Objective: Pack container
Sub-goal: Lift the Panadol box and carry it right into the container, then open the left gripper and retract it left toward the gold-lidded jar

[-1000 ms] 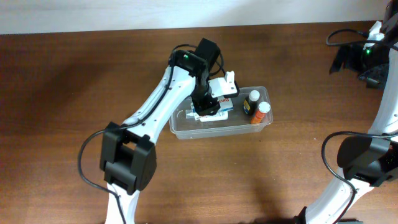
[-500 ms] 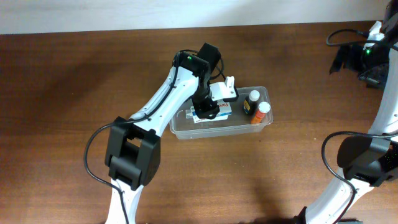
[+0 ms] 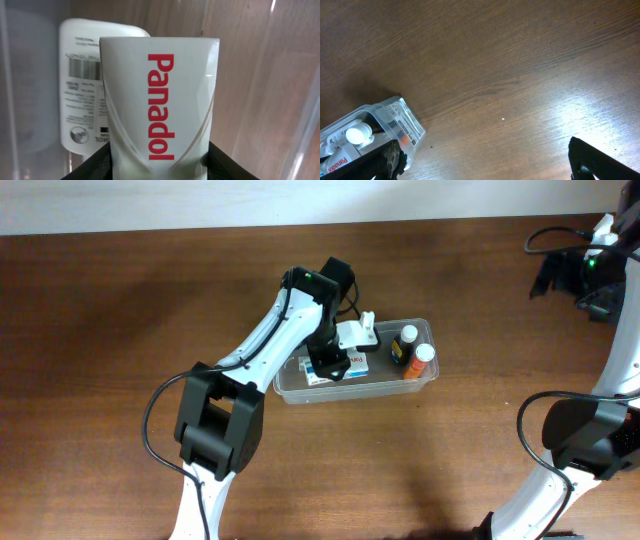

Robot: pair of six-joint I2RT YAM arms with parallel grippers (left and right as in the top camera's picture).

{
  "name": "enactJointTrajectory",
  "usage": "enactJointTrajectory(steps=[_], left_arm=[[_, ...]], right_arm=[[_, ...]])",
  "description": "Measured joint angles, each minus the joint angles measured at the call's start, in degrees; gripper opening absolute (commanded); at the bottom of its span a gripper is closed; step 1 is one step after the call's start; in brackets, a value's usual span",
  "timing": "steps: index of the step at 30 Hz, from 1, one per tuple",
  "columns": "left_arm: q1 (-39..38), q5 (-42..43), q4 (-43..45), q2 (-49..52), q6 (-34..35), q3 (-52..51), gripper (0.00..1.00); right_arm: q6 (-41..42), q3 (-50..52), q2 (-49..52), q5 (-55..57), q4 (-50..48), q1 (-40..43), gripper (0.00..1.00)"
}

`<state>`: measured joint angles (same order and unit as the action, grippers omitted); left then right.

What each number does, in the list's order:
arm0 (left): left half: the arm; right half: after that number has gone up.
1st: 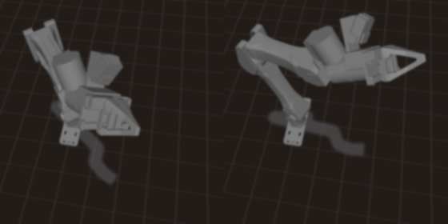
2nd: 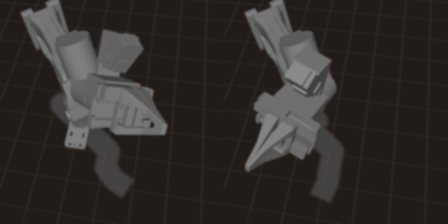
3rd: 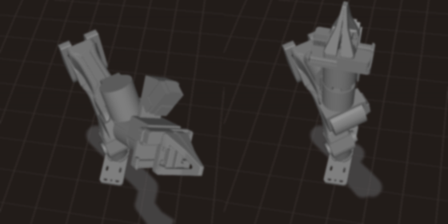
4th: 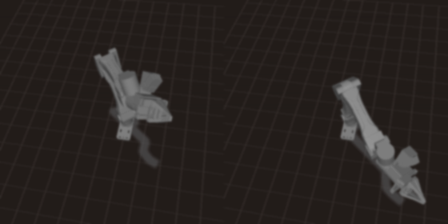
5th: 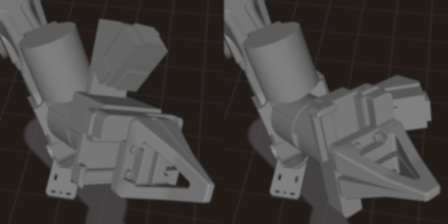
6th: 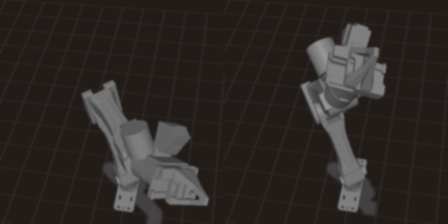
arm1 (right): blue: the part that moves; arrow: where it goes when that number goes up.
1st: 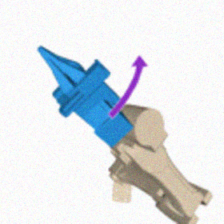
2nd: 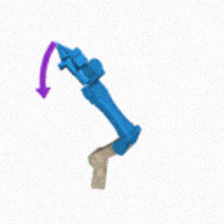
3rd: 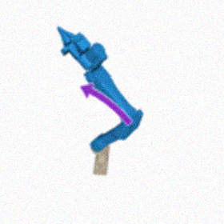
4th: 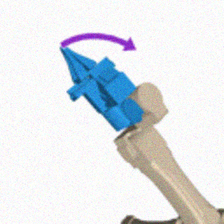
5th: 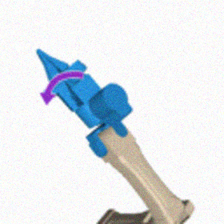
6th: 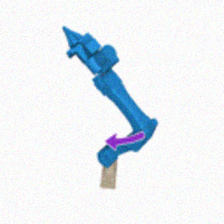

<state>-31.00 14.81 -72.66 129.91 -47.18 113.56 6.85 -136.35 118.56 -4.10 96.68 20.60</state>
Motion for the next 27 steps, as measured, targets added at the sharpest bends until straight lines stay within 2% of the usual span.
enactJointTrajectory(steps=[21, 22, 23, 27], left_arm=[[-0.1, 0.0, -0.4, 0.0, -0.7, 0.0, 0.53], [-0.1, 0.0, -0.4, 0.0, -0.7, 0.0, 0.6], [-0.1, 0.0, -0.4, 0.0, -0.7, 0.0, 0.62], [-0.2, 0.2, -0.4, 0.0, -1.0, 0.0, 0.64]], right_arm=[[0.0, 0.0, 0.0, 0.0, 0.0, 0.0, 0.98], [0.0, 0.0, 0.0, 0.0, 0.0, 0.0, 0.98], [0.0, 0.0, 0.0, 0.0, 0.0, 0.0, 0.98], [0.0, 0.0, 0.0, 0.0, 0.0, 0.0, 0.98]])
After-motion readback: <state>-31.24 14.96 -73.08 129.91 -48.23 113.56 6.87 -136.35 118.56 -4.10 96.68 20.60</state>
